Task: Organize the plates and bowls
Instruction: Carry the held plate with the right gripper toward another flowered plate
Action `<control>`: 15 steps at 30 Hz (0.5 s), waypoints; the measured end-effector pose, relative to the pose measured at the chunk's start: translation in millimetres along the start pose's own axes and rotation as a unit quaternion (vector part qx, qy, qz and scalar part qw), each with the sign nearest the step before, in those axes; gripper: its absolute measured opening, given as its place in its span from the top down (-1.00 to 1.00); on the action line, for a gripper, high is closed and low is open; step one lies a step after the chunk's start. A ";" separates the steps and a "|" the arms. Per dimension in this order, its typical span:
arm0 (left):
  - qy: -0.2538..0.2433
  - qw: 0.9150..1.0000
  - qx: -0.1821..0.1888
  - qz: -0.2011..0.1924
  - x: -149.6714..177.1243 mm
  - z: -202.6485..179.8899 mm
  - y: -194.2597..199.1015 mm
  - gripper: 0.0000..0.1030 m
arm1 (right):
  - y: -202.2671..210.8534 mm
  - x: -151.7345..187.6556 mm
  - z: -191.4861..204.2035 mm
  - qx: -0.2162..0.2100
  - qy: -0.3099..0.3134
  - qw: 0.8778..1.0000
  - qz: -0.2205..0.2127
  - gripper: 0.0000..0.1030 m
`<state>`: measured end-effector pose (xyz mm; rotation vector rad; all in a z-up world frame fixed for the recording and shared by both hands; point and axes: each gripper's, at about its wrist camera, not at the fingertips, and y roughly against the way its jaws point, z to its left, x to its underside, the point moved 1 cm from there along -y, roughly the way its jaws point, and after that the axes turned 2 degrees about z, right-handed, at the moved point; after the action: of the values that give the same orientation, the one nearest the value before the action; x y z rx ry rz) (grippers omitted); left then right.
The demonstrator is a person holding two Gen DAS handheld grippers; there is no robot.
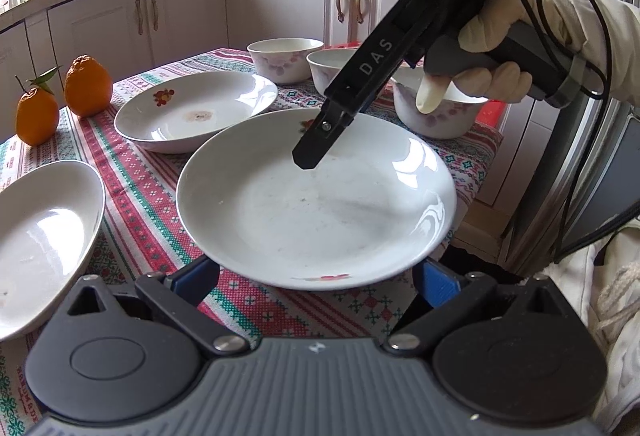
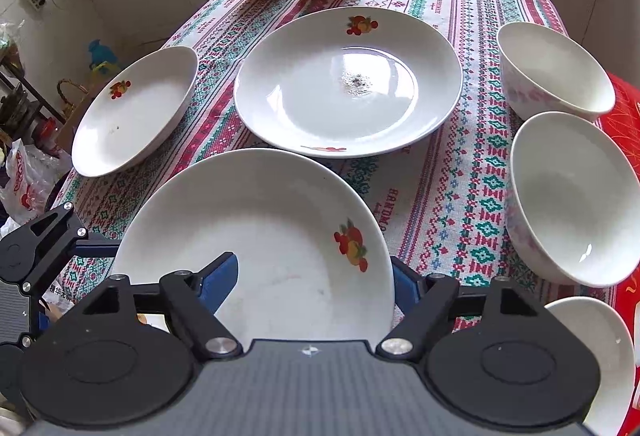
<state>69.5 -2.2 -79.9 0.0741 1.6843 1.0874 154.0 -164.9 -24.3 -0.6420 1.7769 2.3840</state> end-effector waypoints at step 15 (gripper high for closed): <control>0.002 1.000 0.006 0.008 1.8 10.3 -0.2 -0.98 | -9.1 -10.0 -6.8 -0.063 0.007 0.998 0.004 -0.54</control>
<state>77.0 5.0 -81.4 0.0930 1.6959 1.0903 167.8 -166.7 -30.1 -0.6695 1.6468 2.5189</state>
